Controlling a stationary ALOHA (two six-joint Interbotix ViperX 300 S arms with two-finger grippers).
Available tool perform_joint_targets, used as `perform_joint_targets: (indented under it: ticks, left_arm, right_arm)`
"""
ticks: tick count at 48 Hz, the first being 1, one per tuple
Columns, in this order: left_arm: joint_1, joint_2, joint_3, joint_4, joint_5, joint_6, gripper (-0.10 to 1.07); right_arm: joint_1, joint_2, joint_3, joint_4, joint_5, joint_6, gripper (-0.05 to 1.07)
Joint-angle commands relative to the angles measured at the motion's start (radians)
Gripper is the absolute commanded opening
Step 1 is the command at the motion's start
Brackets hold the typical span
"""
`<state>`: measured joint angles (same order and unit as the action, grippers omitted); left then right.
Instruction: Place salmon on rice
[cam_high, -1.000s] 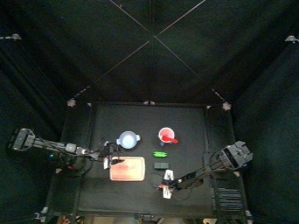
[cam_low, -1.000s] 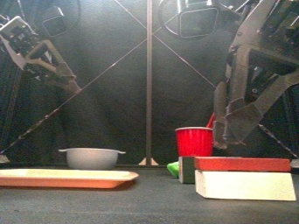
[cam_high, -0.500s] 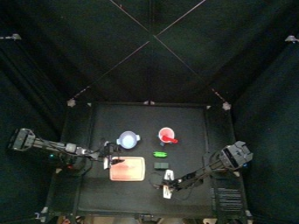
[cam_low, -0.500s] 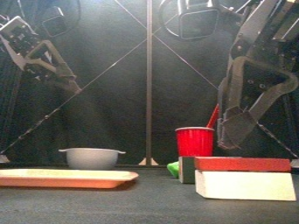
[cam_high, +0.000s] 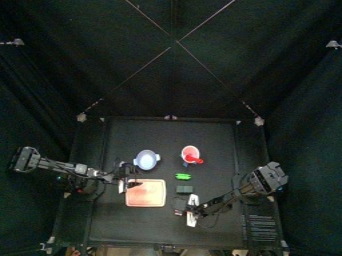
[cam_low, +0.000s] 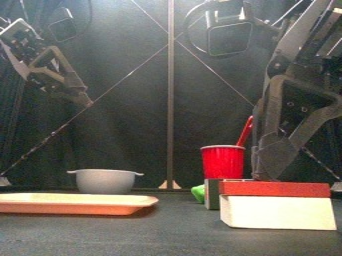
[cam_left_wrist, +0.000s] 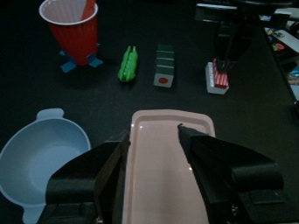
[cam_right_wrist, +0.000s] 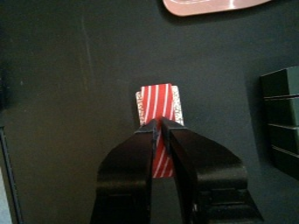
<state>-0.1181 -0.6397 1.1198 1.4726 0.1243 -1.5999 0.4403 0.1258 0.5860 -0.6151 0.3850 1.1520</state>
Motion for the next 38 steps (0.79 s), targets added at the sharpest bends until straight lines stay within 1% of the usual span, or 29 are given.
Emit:
perform_joint_targets:
  ticks: [1,10,16,38]
  left_arm:
    - [-0.002,0.0,-0.012,0.002,0.002,0.0,0.86]
    - [0.0,0.0,-0.012,0.002,0.0,0.0,0.86]
    - [-0.002,0.002,-0.012,0.002,0.002,0.0,0.86]
    - [-0.002,0.0,-0.011,0.002,0.0,0.0,0.86]
  right_arm:
    - [0.0,-0.032,-0.003,-0.009,0.011,0.0,0.56]
    - [0.0,-0.091,-0.005,-0.04,0.051,0.0,0.56]
    - [-0.002,-0.118,-0.002,-0.041,0.072,0.002,0.56]
    - [-0.005,-0.112,-0.008,-0.011,0.092,0.008,0.57]
